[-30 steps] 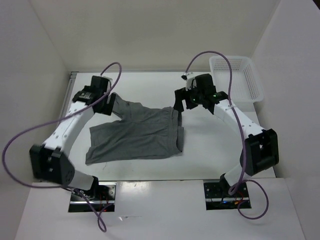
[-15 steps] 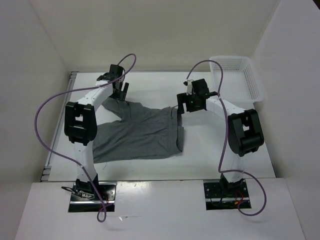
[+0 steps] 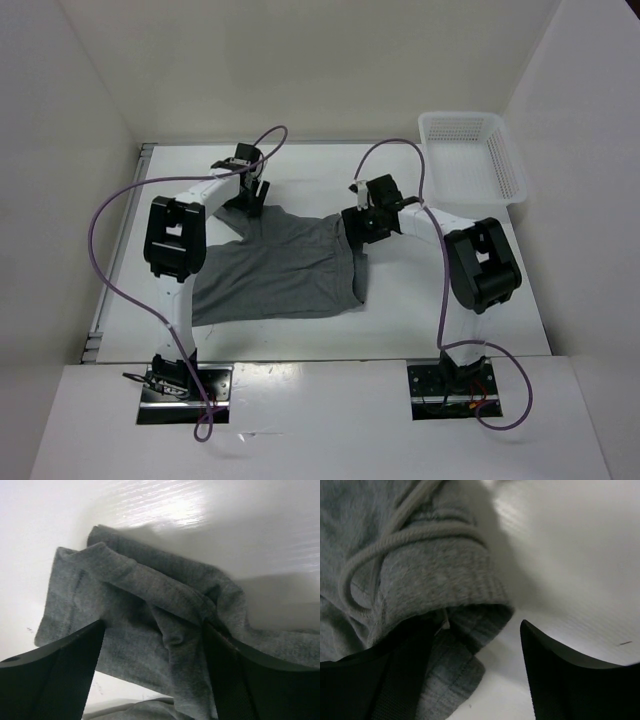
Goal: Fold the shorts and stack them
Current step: Flatten the shorts out
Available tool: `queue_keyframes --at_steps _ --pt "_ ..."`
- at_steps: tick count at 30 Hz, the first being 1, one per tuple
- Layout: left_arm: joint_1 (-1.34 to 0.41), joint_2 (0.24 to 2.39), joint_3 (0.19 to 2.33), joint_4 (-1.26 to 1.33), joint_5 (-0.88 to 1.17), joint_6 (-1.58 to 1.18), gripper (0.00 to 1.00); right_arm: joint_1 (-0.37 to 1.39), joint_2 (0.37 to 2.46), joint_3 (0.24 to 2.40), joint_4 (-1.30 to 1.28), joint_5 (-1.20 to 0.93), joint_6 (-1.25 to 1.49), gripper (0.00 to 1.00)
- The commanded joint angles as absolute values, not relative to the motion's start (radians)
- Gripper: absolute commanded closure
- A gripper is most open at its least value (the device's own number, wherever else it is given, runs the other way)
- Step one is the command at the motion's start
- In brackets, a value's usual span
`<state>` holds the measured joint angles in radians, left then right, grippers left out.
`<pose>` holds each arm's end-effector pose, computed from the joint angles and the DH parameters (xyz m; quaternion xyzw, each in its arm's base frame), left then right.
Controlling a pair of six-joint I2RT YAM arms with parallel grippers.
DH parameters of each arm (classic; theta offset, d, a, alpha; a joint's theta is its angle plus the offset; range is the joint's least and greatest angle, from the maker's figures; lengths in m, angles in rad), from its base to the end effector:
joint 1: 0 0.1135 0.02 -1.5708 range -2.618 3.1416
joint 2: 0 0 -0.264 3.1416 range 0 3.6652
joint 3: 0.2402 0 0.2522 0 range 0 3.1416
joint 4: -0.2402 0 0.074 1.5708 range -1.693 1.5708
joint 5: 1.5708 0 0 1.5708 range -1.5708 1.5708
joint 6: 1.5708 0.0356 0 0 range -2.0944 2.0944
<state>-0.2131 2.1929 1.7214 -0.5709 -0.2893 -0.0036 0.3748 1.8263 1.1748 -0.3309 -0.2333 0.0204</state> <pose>0.4653 -0.0903 0.1769 0.0624 0.9539 0.1104 0.2719 0.3489 0.1461 0.1777 -0.2008 0.9297 0.1658 0.2605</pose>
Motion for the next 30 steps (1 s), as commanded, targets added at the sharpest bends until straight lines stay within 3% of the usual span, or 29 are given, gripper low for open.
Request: queue_keyframes --at_steps 1,4,10,11,12,16,18,30 --pt "-0.219 2.189 1.690 -0.571 -0.213 0.000 0.17 0.390 1.766 1.132 -0.291 -0.255 0.011 0.28" --pt "-0.219 2.189 1.680 -0.571 -0.201 0.000 0.24 0.390 1.746 1.108 -0.282 -0.255 0.011 0.35" --pt "-0.229 2.189 1.671 -0.571 -0.199 0.000 0.59 0.390 1.726 1.097 -0.255 -0.255 0.020 0.56" --pt "-0.238 2.189 1.661 -0.571 -0.199 0.000 0.64 0.390 1.726 1.107 -0.255 -0.241 0.020 0.64" --pt "-0.238 2.189 1.661 -0.571 -0.199 0.000 0.76 0.390 1.726 1.108 -0.246 -0.241 0.020 0.70" --pt "-0.249 2.189 1.661 -0.561 -0.253 0.000 1.00 0.390 1.726 1.156 -0.227 -0.206 0.011 0.94" --pt "-0.249 2.155 1.661 -0.549 -0.267 0.000 1.00 0.390 1.735 1.214 -0.218 -0.161 0.011 1.00" --pt "-0.268 1.747 1.571 -0.535 -0.346 0.000 1.00 0.359 1.749 1.503 -0.249 -0.069 -0.044 1.00"
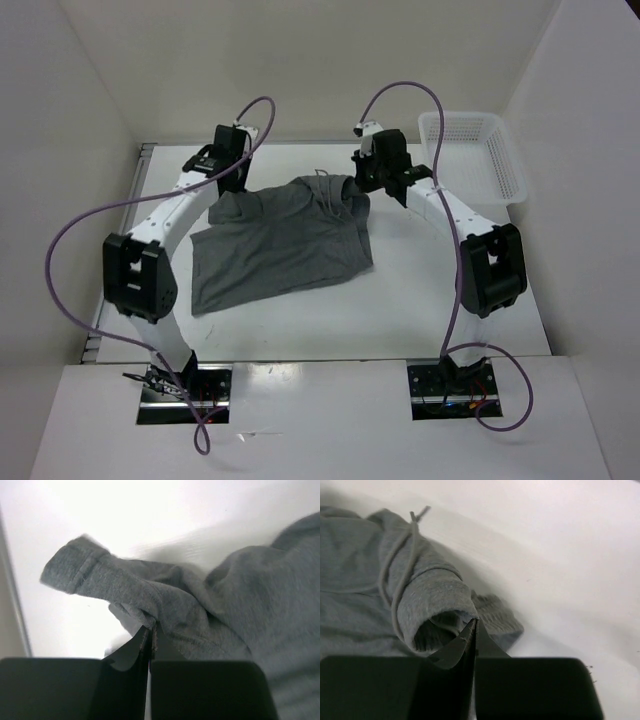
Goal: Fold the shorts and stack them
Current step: Flatten the shorts out
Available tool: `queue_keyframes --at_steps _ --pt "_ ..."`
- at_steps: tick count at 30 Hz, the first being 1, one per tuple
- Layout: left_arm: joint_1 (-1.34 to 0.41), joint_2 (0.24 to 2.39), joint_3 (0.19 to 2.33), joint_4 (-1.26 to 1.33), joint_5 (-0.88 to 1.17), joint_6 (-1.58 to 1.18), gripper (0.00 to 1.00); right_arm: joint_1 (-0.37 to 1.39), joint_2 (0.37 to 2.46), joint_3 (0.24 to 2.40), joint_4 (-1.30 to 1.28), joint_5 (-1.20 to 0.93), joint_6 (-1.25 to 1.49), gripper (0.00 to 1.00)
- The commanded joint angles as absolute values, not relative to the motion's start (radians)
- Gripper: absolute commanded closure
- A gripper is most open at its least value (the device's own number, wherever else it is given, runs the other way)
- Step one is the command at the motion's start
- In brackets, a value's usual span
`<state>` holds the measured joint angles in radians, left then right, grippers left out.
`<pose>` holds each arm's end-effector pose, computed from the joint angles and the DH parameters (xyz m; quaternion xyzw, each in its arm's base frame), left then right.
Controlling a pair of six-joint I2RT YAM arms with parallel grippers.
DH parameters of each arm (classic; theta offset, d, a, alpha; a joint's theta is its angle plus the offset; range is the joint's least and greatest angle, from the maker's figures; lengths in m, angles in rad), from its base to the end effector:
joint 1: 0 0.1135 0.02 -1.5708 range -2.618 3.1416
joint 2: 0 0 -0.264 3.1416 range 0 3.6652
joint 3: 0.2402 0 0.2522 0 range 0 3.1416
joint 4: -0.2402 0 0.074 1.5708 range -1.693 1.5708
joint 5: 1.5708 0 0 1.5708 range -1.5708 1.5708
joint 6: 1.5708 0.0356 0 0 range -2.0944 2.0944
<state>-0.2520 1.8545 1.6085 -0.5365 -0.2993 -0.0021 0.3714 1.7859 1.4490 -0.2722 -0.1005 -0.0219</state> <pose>0.4120 -0.0952 0.2893 0.0570 0.9130 0.0884 0.3941 0.3874 0.1547 0.2845 -0.1958 0.8639 0.1242 0.4472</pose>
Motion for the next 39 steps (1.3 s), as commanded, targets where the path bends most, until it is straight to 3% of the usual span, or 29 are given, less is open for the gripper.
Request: queue_keyframes --at_steps 1,5,9,12,13,14,16,19,20,21,24,26,31,39 --pt "-0.268 1.693 1.518 -0.551 -0.356 0.000 1.00 0.359 1.740 1.503 -0.259 -0.069 -0.054 1.00" --pt "-0.288 1.559 1.340 -0.623 -0.368 0.000 1.00 0.359 1.683 1.458 -0.281 -0.060 -0.080 1.00" --pt "-0.339 1.506 1.029 -0.727 -0.315 0.000 0.94 0.359 1.625 1.313 -0.281 -0.083 -0.089 1.00" --pt "-0.357 1.470 0.992 -0.796 -0.247 0.000 0.76 0.359 1.597 1.241 -0.281 -0.123 -0.121 1.00" --pt "-0.357 1.470 1.003 -0.813 -0.230 0.000 0.65 0.359 1.582 1.214 -0.293 -0.139 -0.135 1.00" --pt "-0.357 1.453 1.014 -0.830 -0.213 0.000 0.40 0.359 1.568 1.200 -0.293 -0.150 -0.152 1.00" --pt "-0.357 1.418 1.041 -0.873 -0.201 0.000 0.31 0.359 1.554 1.157 -0.325 -0.193 -0.216 1.00" --pt "-0.357 1.367 1.136 -0.916 -0.192 0.000 0.28 0.359 1.516 1.105 -0.389 -0.254 -0.329 0.89" --pt "-0.357 1.356 1.166 -0.926 -0.192 0.000 0.28 0.359 1.497 1.095 -0.411 -0.265 -0.354 0.75" --pt "-0.357 1.347 1.227 -0.927 -0.192 0.000 0.27 0.359 1.497 1.083 -0.452 -0.265 -0.376 0.41" --pt "-0.319 1.377 1.337 -0.899 -0.201 0.000 0.27 0.359 1.456 1.083 -0.489 -0.259 -0.430 0.26" --pt "-0.307 1.411 1.348 -0.823 -0.242 0.000 0.22 0.359 1.425 1.083 -0.489 -0.239 -0.430 0.24" --pt "-0.250 1.558 1.293 -0.712 -0.370 0.000 0.22 0.307 1.405 1.124 -0.457 -0.300 -0.330 0.24" --pt "0.023 1.830 1.448 -0.779 -0.213 0.000 0.26 0.241 1.514 1.197 -0.356 -0.382 -0.152 0.24"
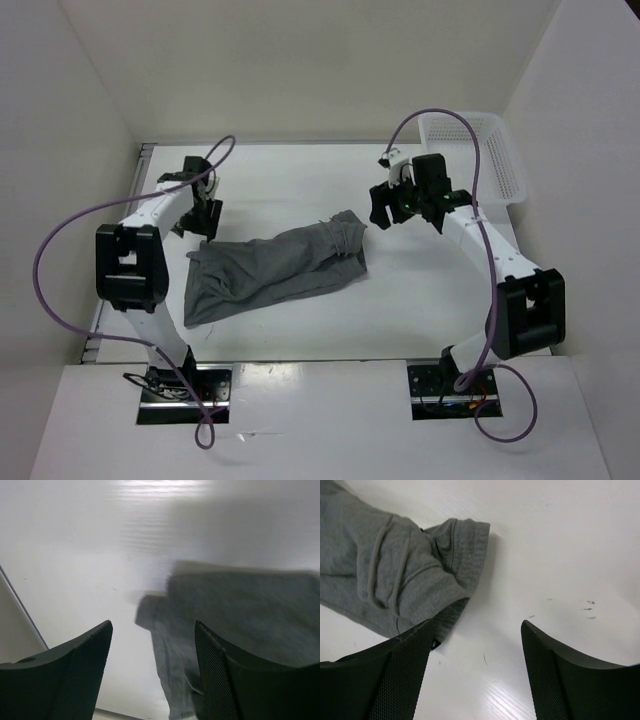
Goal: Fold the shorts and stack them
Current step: Flatten the shorts out
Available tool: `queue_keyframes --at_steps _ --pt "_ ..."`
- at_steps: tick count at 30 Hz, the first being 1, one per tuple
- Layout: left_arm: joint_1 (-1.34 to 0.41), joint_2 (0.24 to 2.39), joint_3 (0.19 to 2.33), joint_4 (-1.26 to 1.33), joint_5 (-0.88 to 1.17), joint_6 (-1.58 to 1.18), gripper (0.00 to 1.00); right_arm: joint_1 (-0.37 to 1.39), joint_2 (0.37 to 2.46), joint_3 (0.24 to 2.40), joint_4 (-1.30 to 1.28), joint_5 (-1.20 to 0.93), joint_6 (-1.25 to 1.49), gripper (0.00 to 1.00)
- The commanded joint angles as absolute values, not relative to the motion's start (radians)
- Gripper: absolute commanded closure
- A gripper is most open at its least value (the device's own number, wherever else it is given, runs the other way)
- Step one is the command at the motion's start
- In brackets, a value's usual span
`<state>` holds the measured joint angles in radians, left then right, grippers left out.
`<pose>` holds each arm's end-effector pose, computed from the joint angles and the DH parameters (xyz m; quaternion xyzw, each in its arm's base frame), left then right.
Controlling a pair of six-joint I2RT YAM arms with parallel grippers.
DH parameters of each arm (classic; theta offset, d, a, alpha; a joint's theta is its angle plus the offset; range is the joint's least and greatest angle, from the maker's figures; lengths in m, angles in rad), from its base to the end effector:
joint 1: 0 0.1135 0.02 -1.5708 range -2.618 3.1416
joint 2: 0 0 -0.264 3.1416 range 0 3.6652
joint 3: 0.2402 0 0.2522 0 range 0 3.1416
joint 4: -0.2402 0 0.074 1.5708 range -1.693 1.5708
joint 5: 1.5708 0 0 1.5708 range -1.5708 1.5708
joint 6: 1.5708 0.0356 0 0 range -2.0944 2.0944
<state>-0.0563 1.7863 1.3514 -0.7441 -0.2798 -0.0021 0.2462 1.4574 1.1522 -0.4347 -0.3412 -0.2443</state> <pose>0.3652 -0.0107 0.2226 -0.0008 0.9717 0.1311 0.1967 0.3086 0.0898 0.2869 -0.2854 0.8580 0.1557 0.3976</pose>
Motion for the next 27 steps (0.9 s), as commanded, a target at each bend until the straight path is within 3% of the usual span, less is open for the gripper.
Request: queue_keyframes --at_steps 1,9,18,20,27 --pt "0.058 1.866 1.483 -0.794 -0.189 0.000 0.26 0.241 1.531 1.197 -0.345 -0.382 -0.135 0.25" --pt "0.037 1.830 1.381 -0.815 0.032 0.000 0.25 0.215 1.700 1.250 -0.262 -0.469 0.072 0.27" --pt "0.058 1.907 1.350 -0.795 0.054 0.000 0.28 0.215 1.758 1.200 -0.209 -0.584 0.208 0.25" --pt "0.058 1.917 1.364 -0.804 0.074 0.000 0.33 0.215 1.767 1.169 -0.193 -0.584 0.222 0.25" --pt "0.058 1.927 1.401 -0.874 0.175 0.000 0.81 0.215 1.798 1.158 -0.184 -0.686 0.212 0.29"
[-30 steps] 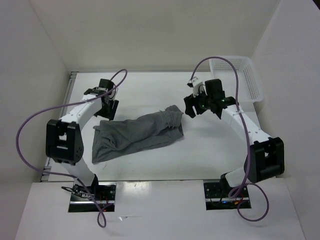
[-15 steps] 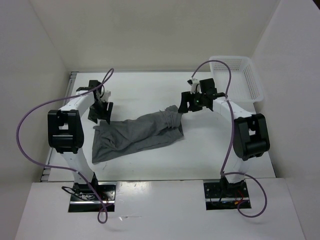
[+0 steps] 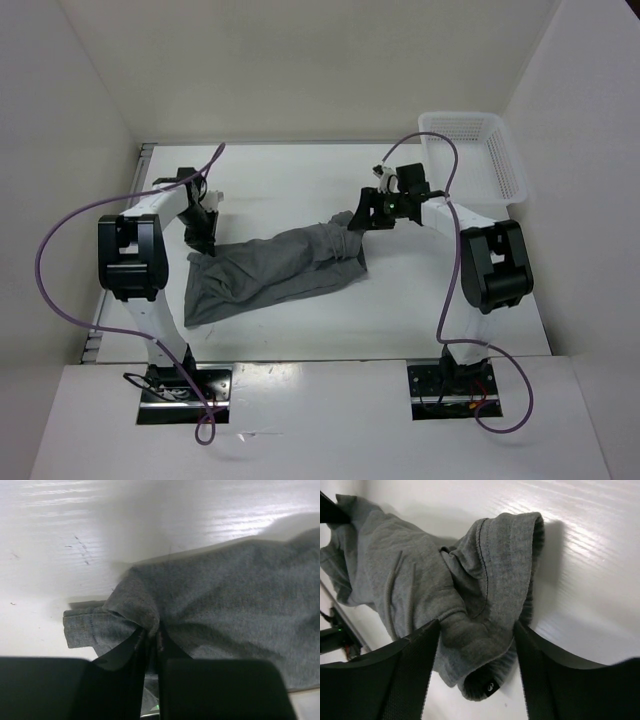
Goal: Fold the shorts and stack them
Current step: Flatten the shorts out
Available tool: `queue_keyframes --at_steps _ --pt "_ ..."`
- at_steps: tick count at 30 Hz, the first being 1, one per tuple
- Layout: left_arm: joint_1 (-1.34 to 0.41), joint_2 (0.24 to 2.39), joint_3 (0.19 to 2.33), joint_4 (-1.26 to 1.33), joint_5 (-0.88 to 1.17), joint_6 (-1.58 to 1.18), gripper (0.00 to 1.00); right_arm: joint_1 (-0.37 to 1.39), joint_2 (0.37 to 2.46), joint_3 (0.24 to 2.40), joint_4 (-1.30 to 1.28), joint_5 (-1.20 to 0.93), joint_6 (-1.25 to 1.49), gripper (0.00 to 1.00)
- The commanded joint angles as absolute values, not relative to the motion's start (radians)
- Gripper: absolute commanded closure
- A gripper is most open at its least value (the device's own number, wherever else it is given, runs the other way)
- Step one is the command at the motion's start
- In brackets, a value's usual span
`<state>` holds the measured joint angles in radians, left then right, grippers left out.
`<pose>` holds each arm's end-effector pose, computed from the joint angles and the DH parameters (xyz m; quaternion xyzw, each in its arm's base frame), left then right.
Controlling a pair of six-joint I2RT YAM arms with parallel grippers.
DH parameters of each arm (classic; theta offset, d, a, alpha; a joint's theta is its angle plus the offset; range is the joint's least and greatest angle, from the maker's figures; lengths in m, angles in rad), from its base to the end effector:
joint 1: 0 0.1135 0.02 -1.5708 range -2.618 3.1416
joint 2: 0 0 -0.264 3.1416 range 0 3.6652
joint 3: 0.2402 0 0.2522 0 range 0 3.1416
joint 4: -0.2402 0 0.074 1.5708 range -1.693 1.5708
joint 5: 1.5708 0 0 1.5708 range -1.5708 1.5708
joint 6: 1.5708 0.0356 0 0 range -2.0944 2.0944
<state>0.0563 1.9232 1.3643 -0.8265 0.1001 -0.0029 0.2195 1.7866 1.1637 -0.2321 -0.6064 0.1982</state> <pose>0.3704 0.0173 0.1747 -0.0248 0.9942 -0.0473 0.0937 0.3648 0.1022 0.1993 -0.1141 0.8927 0.3429 0.2691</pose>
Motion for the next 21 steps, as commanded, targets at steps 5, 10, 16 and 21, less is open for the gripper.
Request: queue_keyframes --at_steps 5,10,16,21 --pt "0.058 1.908 1.414 -0.905 0.184 0.000 1.00 0.235 1.816 1.158 -0.175 -0.686 0.189 0.66" --pt "0.058 1.873 1.488 -0.905 0.184 0.000 1.00 0.235 1.825 1.167 -0.175 -0.663 0.166 1.00" --pt "0.048 1.832 1.592 -0.894 0.062 0.000 1.00 0.222 1.816 1.256 -0.195 -0.658 0.124 1.00" --pt "-0.004 1.775 1.737 -0.807 -0.135 0.000 1.00 0.173 1.848 1.446 -0.232 -0.658 0.088 1.00"
